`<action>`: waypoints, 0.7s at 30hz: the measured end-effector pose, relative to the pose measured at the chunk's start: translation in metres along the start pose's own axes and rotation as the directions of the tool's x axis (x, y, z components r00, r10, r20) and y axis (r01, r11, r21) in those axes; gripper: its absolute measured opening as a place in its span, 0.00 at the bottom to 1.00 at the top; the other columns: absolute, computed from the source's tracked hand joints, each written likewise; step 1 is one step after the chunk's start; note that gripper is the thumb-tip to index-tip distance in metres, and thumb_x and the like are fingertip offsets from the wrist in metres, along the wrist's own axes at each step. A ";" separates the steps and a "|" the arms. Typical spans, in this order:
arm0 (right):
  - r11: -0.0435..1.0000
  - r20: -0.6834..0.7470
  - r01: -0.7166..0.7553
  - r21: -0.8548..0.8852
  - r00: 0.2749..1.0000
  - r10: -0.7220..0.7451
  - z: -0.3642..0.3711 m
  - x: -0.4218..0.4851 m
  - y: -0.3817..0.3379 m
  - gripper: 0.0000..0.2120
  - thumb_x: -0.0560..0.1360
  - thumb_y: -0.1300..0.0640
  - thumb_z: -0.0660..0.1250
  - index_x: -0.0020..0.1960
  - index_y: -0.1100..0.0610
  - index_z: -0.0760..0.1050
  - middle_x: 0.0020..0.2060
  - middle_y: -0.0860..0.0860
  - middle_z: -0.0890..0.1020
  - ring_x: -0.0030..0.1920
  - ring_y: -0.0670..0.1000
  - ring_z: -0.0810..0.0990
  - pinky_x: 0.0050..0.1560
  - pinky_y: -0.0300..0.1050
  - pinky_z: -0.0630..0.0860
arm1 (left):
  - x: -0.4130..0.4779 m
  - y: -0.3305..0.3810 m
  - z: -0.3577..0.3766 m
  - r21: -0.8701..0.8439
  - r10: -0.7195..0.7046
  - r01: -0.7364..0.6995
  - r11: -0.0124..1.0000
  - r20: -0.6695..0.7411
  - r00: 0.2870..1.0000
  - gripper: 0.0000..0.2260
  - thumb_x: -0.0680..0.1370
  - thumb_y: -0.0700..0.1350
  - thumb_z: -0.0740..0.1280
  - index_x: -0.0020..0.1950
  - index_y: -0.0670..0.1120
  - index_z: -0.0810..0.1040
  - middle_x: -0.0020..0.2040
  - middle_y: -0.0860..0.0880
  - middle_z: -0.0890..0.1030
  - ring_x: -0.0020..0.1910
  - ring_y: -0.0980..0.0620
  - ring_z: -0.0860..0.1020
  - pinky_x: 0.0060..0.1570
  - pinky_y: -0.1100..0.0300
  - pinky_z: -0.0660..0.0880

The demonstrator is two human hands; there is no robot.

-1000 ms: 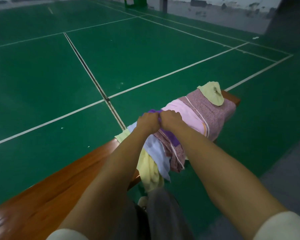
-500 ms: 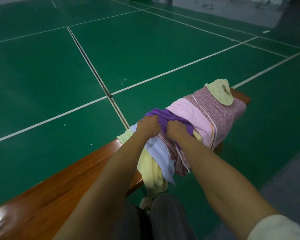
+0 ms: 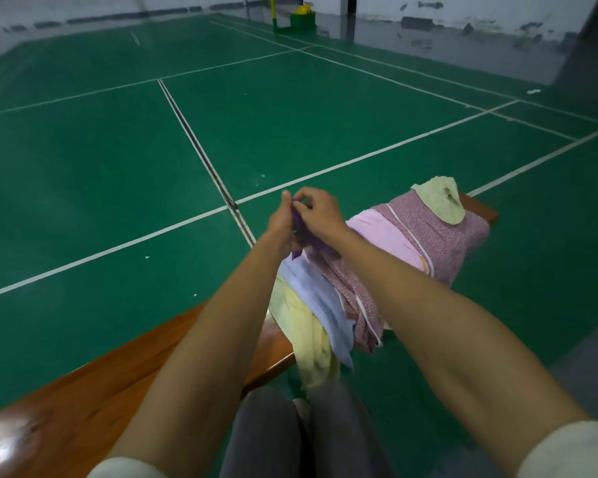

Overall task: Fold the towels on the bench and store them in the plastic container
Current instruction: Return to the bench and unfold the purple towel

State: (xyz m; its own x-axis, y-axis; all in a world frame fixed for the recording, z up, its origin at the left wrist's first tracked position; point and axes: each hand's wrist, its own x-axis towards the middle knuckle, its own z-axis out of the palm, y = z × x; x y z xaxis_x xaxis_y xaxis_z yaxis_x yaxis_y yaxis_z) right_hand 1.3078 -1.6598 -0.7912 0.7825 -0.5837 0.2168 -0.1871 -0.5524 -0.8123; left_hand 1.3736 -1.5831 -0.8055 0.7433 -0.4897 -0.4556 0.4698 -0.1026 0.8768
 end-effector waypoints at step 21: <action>0.883 0.334 -0.131 0.450 0.942 -0.030 0.043 -0.046 -0.128 0.12 0.62 0.65 0.73 0.45 0.59 0.79 0.38 0.52 0.83 0.36 0.48 0.79 0.40 0.41 0.77 | -0.122 0.131 -0.123 0.593 0.419 -0.390 0.705 0.096 0.903 0.15 0.82 0.51 0.68 0.42 0.42 0.81 0.38 0.44 0.80 0.35 0.49 0.75 0.41 0.55 0.76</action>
State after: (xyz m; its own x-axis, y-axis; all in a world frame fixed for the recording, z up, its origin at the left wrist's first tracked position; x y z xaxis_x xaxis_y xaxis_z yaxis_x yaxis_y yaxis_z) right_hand 1.3206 -1.5368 -0.7207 0.9412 -0.3343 0.0478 -0.0006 -0.1430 -0.9897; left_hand 1.4034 -1.4303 -0.6542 0.8224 -0.5681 -0.0296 -0.2409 -0.3950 0.8865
